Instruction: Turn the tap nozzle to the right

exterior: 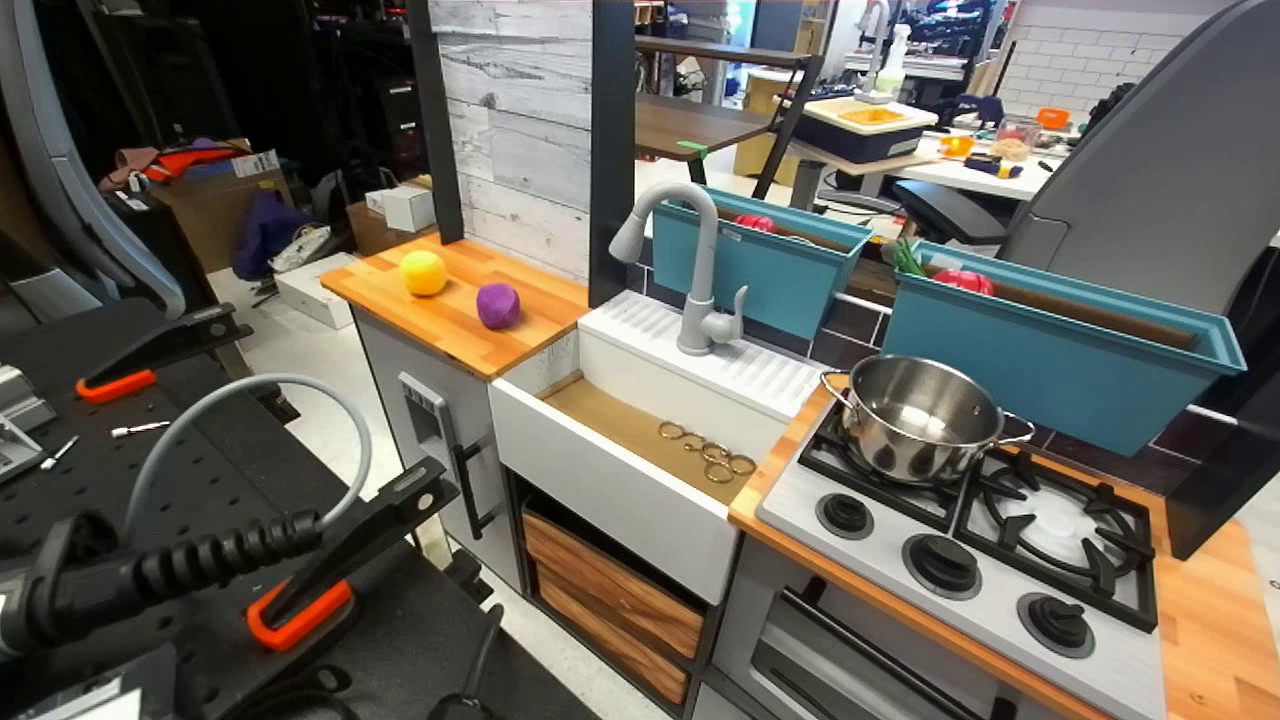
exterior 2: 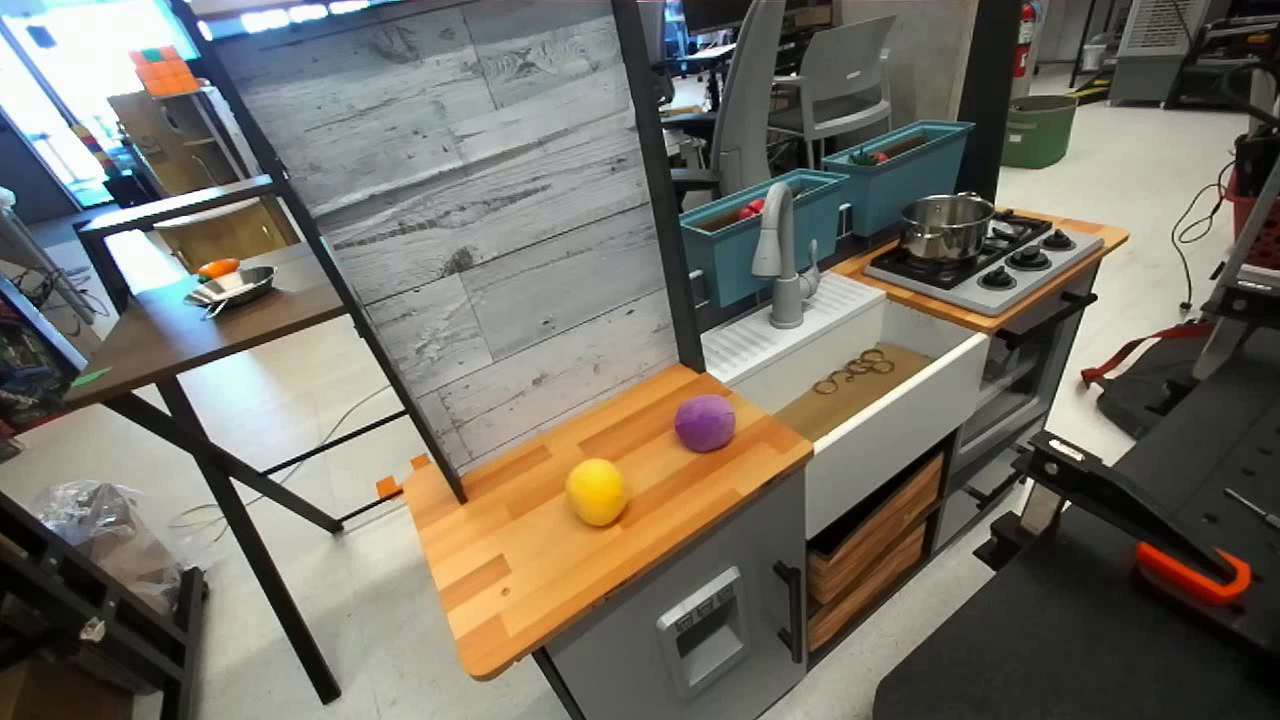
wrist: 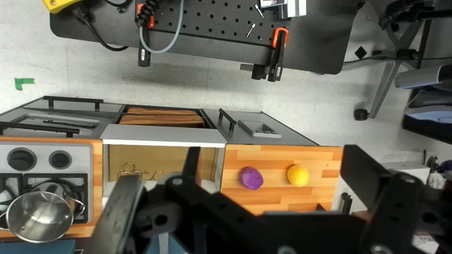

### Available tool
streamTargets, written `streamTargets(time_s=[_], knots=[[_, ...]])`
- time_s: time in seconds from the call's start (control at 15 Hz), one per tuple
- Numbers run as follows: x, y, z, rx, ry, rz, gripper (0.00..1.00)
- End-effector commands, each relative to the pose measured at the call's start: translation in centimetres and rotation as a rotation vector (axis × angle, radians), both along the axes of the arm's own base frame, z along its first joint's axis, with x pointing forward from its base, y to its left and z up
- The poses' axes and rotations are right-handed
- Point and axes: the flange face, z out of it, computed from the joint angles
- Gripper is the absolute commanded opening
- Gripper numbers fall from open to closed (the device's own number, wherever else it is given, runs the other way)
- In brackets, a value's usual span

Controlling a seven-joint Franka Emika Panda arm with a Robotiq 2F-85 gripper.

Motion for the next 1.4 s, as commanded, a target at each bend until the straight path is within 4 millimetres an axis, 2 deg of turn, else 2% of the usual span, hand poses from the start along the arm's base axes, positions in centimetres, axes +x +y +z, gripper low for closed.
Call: streamTargets(time_s=[0.0, 0.33, 0.6, 0.87, 1.33], knots=[[0.0, 0.0, 0.0, 0.000, 0.001, 0.000, 1.00], [0.0, 0.0, 0.0, 0.000, 0.001, 0.000, 1.00], [1.1, 0.6, -1.9, -0.021, -0.016, -0.031, 1.00], [3.1, 2.5, -7.1, -0.073, -0.086, -0.087, 1.00], [7.3, 7.5, -19.5, -0.153, -0.201, -0.243, 1.00]])
